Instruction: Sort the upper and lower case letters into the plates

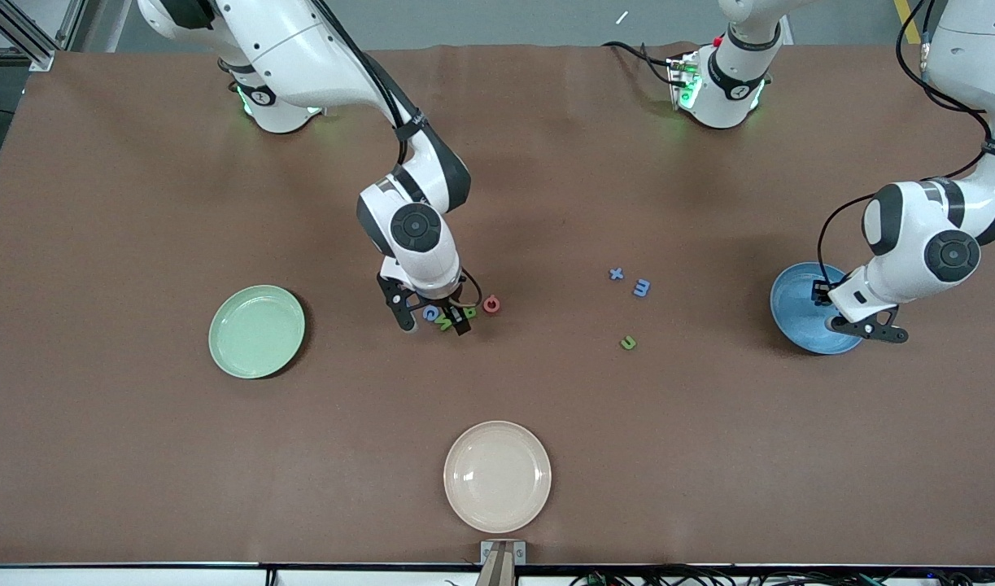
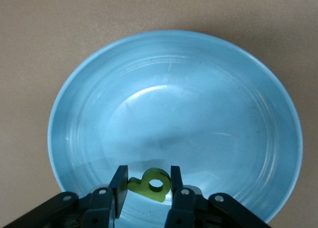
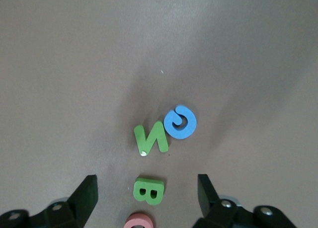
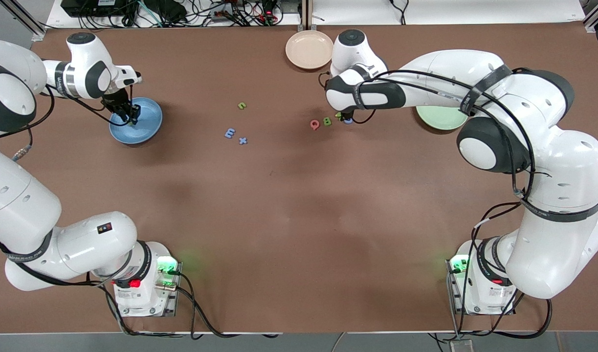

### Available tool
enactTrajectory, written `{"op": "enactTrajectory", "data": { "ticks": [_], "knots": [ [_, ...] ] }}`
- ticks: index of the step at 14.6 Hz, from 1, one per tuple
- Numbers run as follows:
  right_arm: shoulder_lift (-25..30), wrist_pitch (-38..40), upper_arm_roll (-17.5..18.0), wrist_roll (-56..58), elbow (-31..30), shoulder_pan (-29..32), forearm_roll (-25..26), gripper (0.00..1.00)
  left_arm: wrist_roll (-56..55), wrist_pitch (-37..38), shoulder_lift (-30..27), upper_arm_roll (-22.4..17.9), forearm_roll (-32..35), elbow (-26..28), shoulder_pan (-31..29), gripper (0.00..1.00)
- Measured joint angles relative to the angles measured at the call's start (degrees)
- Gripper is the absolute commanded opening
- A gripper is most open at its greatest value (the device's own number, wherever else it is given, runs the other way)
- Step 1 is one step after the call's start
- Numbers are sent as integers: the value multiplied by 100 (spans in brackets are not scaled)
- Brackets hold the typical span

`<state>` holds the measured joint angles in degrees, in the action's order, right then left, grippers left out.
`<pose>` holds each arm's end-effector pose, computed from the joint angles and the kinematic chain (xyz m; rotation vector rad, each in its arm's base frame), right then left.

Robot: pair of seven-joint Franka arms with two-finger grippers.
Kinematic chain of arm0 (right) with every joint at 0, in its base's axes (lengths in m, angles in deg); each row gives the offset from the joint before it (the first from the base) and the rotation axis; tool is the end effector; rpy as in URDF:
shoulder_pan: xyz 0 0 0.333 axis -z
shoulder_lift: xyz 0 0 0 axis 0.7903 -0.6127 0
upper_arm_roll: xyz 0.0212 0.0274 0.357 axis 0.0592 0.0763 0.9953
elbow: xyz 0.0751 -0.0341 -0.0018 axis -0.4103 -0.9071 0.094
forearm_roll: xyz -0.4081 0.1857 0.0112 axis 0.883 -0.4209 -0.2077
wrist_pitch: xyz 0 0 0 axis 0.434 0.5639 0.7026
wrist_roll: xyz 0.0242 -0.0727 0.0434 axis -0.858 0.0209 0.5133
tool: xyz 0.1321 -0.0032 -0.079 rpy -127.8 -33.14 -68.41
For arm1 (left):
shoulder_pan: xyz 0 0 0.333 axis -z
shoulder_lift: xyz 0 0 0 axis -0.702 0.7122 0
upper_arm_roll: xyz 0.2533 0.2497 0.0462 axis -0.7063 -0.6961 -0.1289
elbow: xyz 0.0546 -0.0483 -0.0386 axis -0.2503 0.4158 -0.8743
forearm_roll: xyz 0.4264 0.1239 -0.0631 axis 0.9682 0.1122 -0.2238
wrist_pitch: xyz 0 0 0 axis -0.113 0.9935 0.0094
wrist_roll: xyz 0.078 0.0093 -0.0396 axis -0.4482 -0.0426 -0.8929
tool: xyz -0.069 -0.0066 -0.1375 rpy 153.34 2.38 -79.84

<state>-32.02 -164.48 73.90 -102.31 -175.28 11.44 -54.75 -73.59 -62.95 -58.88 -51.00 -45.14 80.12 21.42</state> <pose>0.5896 0.4685 0.1720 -2.6717 1.5887 0.0002 0.5854 0.1345 0.1455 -3.0105 0.3868 0.2113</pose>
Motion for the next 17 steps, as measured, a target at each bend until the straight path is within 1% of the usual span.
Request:
{"op": "enactTrajectory", "data": {
  "ticks": [1,2,3,5,6,7,8,9,10,12,13,15,17],
  "knots": [
    [-20,-10,0,-18,10,-21,0,80,1,-10,1,0,0,9,-1,20],
    [-34,-14,0,-75,17,-38,0,80,1,-12,1,0,0,12,-1,23],
    [-39,-16,0,-129,19,-55,0,78,1,-12,1,0,0,13,-1,28],
    [-45,-16,0,-206,20,-112,0,78,1,-14,1,2,1,13,-1,28],
    [-48,-16,1,-232,20,-136,0,78,1,-15,1,3,1,13,-1,33],
    [-55,-16,1,-248,20,-151,0,78,2,-15,1,3,1,14,-1,57],
    [-69,-16,0,-257,20,-156,0,78,2,-17,1,4,1,13,-1,85],
    [-97,-16,0,-258,20,-159,0,78,4,-22,1,5,1,13,-1,99],
    [-137,-21,0,-259,20,-160,0,78,5,-31,1,11,1,13,-1,99],
    [-220,-79,0,-259,20,-164,0,74,5,-54,-6,55,1,1,-3,99],
    [-242,-102,0,-259,21,-171,1,73,5,-54,-23,104,1,-11,-4,99],
    [-252,-113,1,-259,24,-185,2,72,-13,-54,-94,251,1,-28,-7,100],
    [-254,-118,0,-259,38,-192,2,71,-350,-53,-180,509,1,-38,-13,100]
  ]
}}
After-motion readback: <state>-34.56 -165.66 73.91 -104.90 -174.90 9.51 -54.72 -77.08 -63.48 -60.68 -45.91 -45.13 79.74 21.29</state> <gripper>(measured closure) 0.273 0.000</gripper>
